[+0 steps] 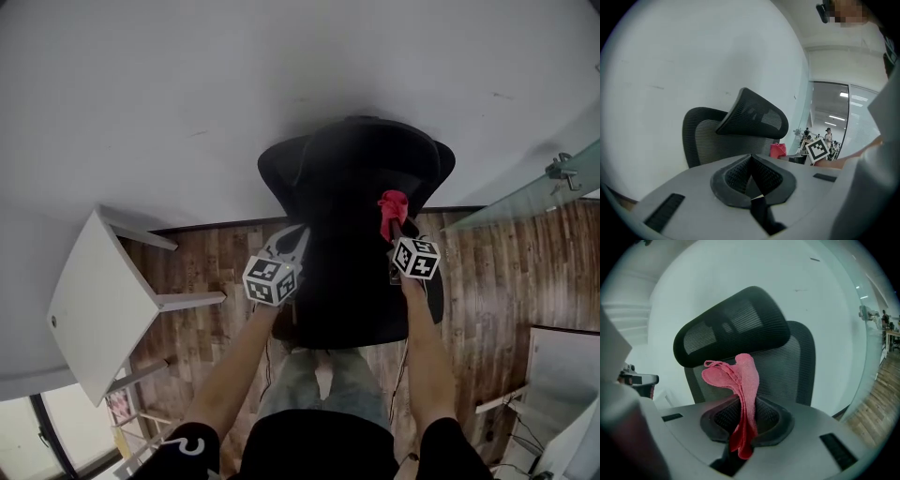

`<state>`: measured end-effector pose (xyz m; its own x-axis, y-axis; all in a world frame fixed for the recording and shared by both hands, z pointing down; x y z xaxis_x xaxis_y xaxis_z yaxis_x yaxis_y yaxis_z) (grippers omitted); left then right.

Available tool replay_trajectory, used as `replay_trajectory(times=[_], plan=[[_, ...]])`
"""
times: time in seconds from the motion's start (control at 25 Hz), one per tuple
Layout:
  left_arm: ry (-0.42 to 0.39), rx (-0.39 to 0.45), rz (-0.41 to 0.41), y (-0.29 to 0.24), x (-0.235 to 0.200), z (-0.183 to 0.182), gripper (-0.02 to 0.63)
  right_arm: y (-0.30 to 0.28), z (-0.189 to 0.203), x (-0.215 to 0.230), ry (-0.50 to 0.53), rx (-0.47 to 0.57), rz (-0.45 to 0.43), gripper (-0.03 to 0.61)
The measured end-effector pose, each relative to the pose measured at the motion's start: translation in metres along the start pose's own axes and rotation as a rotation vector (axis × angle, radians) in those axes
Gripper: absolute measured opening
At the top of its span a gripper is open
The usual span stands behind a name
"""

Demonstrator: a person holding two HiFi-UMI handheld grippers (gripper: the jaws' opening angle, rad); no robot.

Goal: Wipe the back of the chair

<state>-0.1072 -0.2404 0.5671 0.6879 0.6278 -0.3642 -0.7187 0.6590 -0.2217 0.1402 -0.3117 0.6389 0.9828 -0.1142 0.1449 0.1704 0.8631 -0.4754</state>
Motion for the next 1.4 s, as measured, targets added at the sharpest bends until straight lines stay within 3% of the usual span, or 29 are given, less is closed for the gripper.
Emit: replay_trajectory(times=[0.24, 0.44, 0.72, 1.12, 1.4], plan=[[0.009, -0.014, -0.019, 0.057, -0.035, 0.014, 0.025, 0.002, 0.001, -0.097, -0.003, 0.012, -0.083, 0.074], [0.023, -0.004, -0.034, 0.093, -0.062, 0.017, 0.025, -0.003, 0.007, -0.167, 0.055, 0.000, -0.160, 0.074], [0.038, 0.020, -0.061, 0.131, -0.098, 0.020, 0.025, -0.025, 0.022, -0.244, 0.098, -0.036, -0.222, 0.074], [0.020, -0.014, -0.053, 0.141, -0.113, 0.045, 0.025, -0.068, 0.053, -0.285, 0.143, -0.078, -0.247, 0.072], [0.002, -0.023, -0.095, 0.128, -0.116, 0.050, 0.025, -0.096, 0.064, -0.268, 0.177, -0.087, -0.231, 0.072]])
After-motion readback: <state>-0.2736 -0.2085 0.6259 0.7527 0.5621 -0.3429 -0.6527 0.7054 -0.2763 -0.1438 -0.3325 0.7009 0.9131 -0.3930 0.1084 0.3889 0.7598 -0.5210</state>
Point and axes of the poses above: the fingertips, and each gripper's own axes: y backward along the fingers, x to its right, z out of its underside, the point moved 2 cm from there along y, backward along the fingers, and after that the axes turned 12 degrees about z, right-handed, at the moved point
